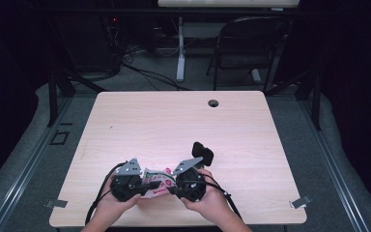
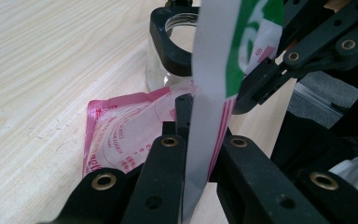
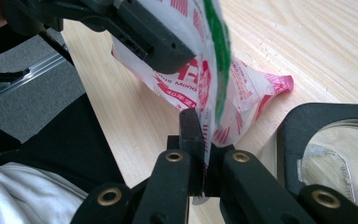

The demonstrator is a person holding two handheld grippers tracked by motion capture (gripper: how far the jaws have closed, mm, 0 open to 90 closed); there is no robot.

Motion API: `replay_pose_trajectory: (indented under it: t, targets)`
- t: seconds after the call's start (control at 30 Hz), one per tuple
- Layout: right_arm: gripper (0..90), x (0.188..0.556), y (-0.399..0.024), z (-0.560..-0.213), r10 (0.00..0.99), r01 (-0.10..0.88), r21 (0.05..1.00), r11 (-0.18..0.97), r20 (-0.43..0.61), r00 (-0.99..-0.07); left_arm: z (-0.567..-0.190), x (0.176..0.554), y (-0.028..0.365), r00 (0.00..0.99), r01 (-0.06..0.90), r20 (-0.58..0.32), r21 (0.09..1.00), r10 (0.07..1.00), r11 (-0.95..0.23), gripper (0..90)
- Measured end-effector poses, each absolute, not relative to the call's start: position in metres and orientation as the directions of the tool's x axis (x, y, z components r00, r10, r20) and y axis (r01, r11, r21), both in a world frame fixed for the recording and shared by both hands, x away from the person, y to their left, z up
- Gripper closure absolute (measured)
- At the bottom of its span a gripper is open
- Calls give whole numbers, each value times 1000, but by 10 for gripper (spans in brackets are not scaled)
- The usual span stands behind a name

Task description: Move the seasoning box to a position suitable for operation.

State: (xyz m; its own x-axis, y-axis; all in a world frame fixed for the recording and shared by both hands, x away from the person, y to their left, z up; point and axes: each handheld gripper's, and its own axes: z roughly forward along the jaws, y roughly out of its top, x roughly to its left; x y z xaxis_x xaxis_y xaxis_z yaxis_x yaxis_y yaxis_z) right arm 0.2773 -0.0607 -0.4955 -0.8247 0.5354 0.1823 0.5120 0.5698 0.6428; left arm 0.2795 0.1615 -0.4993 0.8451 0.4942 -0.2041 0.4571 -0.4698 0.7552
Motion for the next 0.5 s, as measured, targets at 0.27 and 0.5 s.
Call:
replay_pose_trajectory:
  t: [0.27, 0.5]
  targets:
    - [900, 279, -60, -493, 532, 507, 650, 567, 181, -827, -500, 277, 168, 844, 450, -200, 767, 497, -456, 845]
    - [900, 281, -59, -489, 529, 495, 667, 556, 176, -830, -502, 273, 181, 857, 416, -172, 788, 486, -454, 617]
